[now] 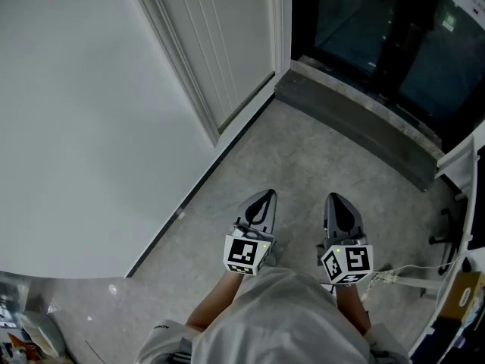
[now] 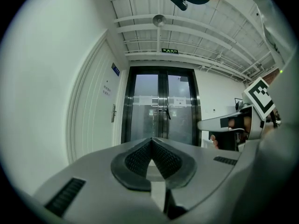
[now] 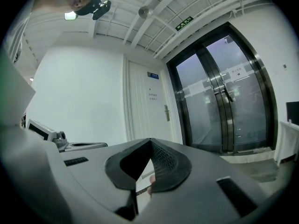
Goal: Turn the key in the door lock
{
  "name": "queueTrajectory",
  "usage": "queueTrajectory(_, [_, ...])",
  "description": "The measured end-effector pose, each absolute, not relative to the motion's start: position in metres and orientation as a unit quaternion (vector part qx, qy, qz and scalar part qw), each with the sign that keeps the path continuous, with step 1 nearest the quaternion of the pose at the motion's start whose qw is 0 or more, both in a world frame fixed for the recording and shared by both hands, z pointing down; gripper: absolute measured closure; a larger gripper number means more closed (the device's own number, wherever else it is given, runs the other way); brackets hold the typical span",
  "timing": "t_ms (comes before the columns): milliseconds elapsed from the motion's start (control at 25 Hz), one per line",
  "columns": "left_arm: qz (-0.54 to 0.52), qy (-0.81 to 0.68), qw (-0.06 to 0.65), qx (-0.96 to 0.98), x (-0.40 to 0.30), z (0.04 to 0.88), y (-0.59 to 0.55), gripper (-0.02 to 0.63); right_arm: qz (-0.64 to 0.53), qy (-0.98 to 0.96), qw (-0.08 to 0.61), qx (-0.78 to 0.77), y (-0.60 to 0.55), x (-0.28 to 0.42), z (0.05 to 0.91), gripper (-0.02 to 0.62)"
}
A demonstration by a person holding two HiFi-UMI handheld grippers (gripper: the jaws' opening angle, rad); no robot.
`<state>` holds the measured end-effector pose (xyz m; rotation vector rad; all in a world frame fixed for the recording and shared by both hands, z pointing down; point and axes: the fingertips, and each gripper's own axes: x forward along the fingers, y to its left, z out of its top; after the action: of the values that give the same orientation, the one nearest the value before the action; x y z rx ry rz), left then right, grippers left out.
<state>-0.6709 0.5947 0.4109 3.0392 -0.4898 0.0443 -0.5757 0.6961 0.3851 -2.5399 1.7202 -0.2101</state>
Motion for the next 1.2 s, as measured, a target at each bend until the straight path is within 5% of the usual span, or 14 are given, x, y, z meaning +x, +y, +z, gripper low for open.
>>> queueTrajectory(1200, [0.032, -0.156, 0.027, 0.987, -0.539, 0.421, 0.399, 0.598, -0.072, 0.540, 0.043, -0.837, 0.507, -0.450, 0.396, 0.601])
